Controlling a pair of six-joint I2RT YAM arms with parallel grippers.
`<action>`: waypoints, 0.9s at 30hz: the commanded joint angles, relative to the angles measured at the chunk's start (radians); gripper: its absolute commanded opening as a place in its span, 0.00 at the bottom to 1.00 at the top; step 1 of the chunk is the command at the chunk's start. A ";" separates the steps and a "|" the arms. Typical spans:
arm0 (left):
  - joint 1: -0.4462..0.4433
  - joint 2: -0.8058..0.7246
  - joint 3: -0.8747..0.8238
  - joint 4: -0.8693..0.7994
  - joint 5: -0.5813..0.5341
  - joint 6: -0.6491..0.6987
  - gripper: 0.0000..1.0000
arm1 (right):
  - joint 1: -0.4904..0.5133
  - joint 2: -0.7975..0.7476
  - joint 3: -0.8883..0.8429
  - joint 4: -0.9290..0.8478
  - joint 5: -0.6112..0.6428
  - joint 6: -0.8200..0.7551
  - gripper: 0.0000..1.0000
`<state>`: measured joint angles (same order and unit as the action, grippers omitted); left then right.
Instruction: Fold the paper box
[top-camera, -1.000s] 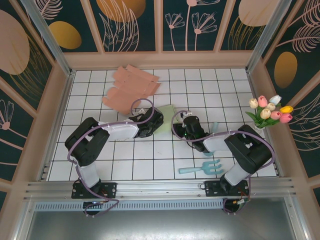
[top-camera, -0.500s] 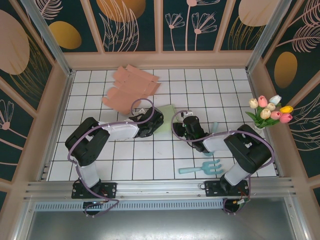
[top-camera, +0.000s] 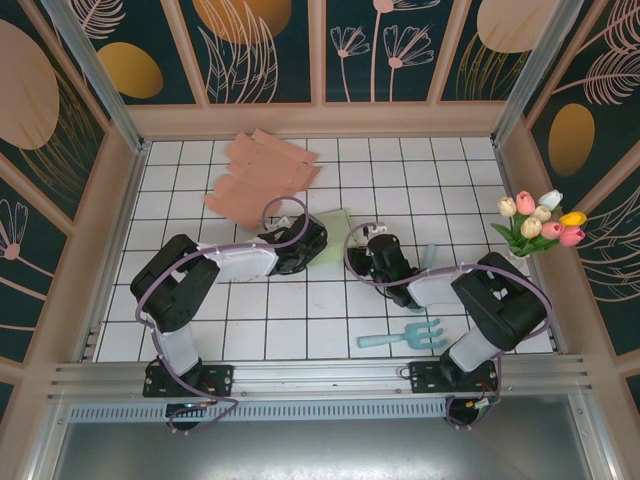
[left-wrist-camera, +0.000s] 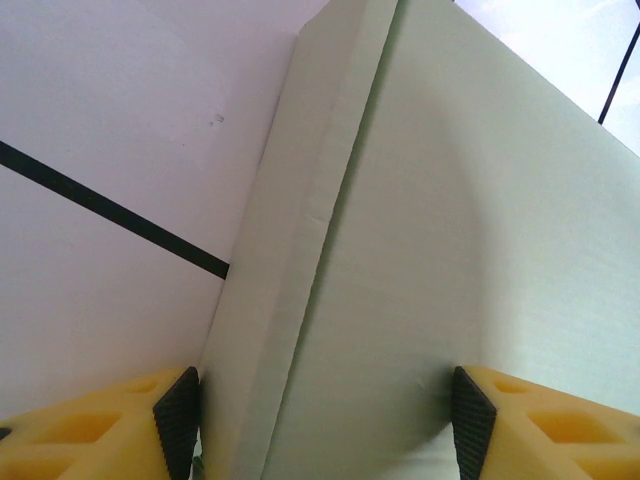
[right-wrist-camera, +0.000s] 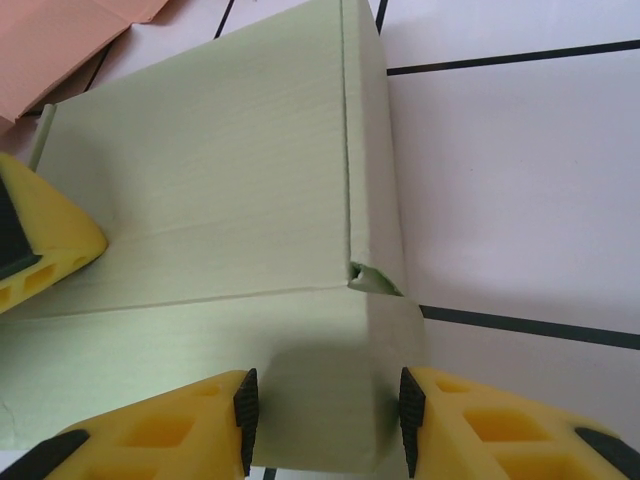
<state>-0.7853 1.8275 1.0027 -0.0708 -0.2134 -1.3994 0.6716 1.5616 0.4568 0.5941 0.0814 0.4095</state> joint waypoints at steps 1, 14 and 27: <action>-0.003 0.078 -0.036 -0.162 0.074 0.034 0.66 | 0.009 -0.035 -0.008 -0.011 0.003 0.018 0.44; -0.002 0.084 -0.036 -0.160 0.074 0.034 0.66 | 0.010 0.054 0.018 0.024 -0.019 0.012 0.43; -0.001 0.086 -0.036 -0.159 0.075 0.034 0.66 | 0.009 0.075 0.014 0.056 -0.053 0.021 0.39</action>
<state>-0.7853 1.8282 1.0027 -0.0708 -0.2131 -1.3991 0.6743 1.6249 0.4629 0.6292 0.0742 0.4099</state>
